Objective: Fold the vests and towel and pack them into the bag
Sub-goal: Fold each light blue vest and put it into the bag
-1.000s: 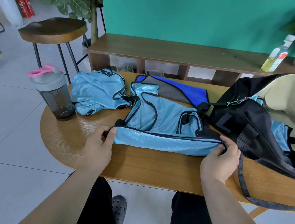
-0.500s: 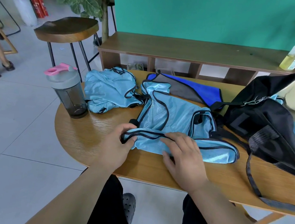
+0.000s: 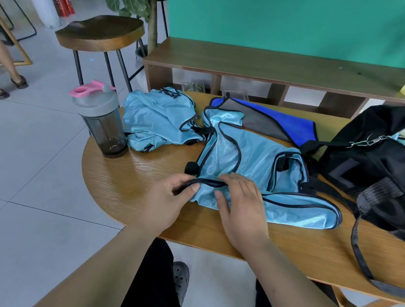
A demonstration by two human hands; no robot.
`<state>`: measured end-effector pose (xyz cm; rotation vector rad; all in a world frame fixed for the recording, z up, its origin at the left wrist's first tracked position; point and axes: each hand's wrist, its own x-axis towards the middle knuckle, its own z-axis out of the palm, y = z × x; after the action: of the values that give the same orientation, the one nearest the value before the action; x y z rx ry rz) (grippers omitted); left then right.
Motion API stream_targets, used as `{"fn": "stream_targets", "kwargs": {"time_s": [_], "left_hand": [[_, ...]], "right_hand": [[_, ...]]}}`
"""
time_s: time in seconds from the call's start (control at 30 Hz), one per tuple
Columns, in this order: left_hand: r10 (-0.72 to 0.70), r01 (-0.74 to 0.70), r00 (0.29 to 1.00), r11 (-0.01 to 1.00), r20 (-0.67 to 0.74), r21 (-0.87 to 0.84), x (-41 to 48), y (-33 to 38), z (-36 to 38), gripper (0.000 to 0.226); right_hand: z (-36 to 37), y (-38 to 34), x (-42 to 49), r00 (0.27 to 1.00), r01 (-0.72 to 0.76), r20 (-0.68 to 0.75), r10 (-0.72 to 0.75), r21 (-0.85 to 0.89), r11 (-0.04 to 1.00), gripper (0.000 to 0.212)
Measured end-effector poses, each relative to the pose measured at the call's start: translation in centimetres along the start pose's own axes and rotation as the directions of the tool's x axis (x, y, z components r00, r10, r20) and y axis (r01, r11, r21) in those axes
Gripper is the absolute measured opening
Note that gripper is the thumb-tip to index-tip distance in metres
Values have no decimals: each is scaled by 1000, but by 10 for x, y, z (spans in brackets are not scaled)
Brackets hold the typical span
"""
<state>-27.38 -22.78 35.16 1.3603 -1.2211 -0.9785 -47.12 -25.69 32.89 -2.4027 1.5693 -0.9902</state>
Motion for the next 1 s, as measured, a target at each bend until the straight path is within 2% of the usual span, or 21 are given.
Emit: {"fn": "stream_targets", "kwargs": {"time_s": [0.13, 0.3, 0.47, 0.63, 0.83, 1.0], "left_hand": [[38, -38, 999, 999, 2, 15, -1, 4, -2, 11], [61, -61, 998, 998, 11, 28, -3, 5, -2, 18], [59, -59, 998, 998, 0, 17, -2, 2, -3, 18], [36, -34, 998, 998, -43, 51, 1, -5, -4, 12], [52, -47, 996, 996, -72, 75, 2, -9, -4, 9], [69, -57, 985, 995, -161, 77, 2, -10, -5, 15]], "right_hand": [[0, 1, 0, 1000, -19, 14, 19, 12, 1000, 39], [0, 2, 0, 1000, -13, -1, 13, -27, 1000, 37], [2, 5, -2, 994, 15, -108, -22, -65, 998, 22], [0, 5, -5, 982, 7, -189, -15, -45, 999, 16], [-3, 8, -4, 971, -71, -222, 88, 83, 994, 21], [-2, 14, -3, 951, -192, -246, 188, 9, 981, 27]]}}
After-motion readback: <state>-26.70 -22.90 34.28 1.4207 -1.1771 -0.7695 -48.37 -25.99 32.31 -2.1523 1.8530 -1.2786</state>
